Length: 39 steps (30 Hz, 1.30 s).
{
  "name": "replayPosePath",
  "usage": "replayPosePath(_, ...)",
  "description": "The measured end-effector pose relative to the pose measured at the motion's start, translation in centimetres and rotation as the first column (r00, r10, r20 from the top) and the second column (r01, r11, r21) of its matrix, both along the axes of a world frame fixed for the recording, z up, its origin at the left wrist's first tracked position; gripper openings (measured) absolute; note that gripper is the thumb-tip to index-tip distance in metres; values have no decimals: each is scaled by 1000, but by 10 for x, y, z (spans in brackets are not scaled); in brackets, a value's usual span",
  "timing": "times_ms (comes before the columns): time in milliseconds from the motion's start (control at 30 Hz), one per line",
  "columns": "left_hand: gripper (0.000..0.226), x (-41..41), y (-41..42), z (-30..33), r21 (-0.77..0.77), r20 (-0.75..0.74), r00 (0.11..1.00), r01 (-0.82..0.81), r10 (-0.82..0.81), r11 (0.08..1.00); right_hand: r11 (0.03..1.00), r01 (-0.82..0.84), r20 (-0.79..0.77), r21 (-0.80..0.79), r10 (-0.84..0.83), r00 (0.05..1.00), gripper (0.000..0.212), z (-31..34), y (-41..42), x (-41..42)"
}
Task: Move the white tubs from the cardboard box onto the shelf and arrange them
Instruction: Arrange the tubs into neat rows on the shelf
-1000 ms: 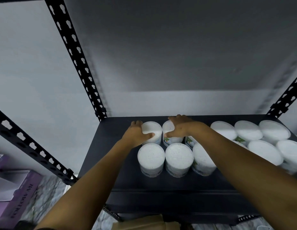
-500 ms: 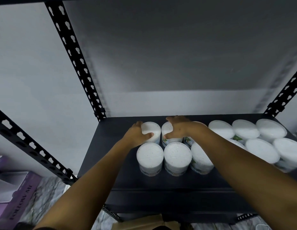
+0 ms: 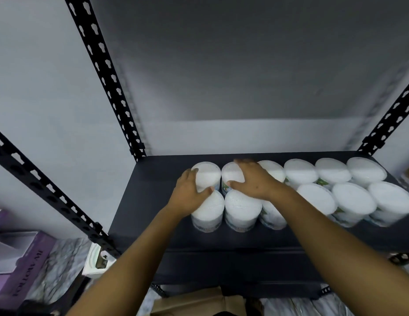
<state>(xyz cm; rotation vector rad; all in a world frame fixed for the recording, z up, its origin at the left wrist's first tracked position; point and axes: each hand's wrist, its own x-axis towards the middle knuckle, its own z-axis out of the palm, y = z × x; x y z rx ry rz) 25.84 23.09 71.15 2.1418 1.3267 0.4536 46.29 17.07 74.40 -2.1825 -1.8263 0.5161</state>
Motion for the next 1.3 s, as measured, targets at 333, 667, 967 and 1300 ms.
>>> replayPosePath(333, 83, -27, -65, -15, 24, 103, 995, 5, -7, 1000, 989, 82, 24, 123, -86, 996, 77, -17, -79, -48)
replayPosePath(667, 78, -29, -64, -17, 13, 128, 992, 0, -1, 1000, 983, 154, 3, 98, -155, 988, 74, -28, -81, -53)
replayPosePath(967, 79, -27, -60, -16, 32, 125, 992, 2, -6, 999, 978, 155, -32, 139, -152, 988, 77, -33, -77, -47)
replayPosePath(1300, 76, -6, -78, -18, 310, -97, 993, 91, -64, 946, 912, 277, 17, 301, -296, 955, 73, -40, -113, -21)
